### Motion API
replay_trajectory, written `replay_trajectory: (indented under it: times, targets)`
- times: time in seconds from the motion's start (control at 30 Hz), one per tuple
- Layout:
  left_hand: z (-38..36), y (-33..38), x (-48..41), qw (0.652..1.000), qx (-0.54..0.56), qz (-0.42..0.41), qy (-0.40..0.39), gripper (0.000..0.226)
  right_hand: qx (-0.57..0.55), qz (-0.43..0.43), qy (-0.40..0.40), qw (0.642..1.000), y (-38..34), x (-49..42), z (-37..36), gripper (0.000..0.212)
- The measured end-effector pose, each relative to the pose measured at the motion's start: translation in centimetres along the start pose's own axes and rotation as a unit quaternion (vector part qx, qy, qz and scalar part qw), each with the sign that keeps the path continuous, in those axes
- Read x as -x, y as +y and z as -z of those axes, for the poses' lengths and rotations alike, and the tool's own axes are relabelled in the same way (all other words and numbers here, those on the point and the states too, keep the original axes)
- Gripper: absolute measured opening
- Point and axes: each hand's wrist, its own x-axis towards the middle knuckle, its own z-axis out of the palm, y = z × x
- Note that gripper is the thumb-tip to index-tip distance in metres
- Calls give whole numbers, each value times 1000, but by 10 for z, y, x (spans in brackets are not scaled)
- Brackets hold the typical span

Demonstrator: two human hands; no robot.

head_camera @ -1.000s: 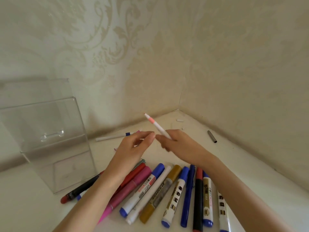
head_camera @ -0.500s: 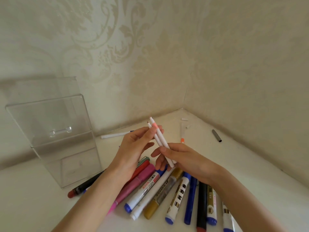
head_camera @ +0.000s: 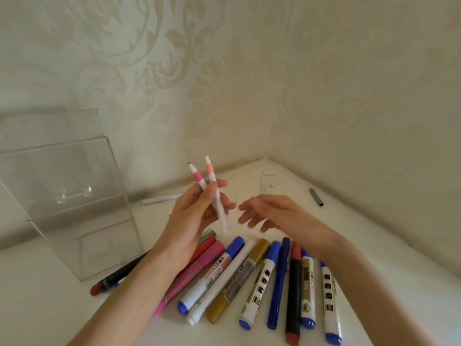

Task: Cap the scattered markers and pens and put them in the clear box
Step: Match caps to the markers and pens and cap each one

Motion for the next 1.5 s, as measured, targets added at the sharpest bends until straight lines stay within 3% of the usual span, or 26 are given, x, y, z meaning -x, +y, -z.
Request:
replay_trajectory:
  times: [0.13, 0.2, 0.3, 0.5, 0.63, 0.77, 0.93, 1.1, 1.27, 1.5]
  targets:
    - [4, -2, -2, 998, -47, 35, 7, 30, 159, -49, 197, 966, 33, -14, 53, 18]
    - [4, -4, -4, 996, -71, 50, 2, 26, 248, -64, 162, 953, 48, -14, 65, 19]
    - [3, -4, -3, 994, -88, 62, -14, 15, 274, -67, 70, 957, 61, -14, 57, 21]
    - [2, -5, -1, 991, -120, 56, -31, 13, 288, -40, 90, 953, 58, -18, 45, 7]
    - [-2, -1, 3, 988, -135, 47, -53, 21, 78, 85, 146, 982, 41, 1, 42, 12]
    - [-7, -1, 5, 987, -145, 39, -60, 23, 41, 173, 152, 972, 33, 10, 37, 26]
    - [-9, -1, 6, 985, -157, 39, -64, 23, -41, 181, 165, 969, 33, 13, 37, 13]
    - [-11, 0, 8, 985, -155, 39, -66, 24, -88, 186, 170, 964, 27, 14, 32, 18]
    - [-12, 1, 8, 985, -154, 32, -69, 26, -187, 134, 175, 957, 25, 12, 25, 25]
    - [-12, 1, 9, 985, -155, 30, -70, 28, -342, 78, 158, 923, 21, 10, 8, 14]
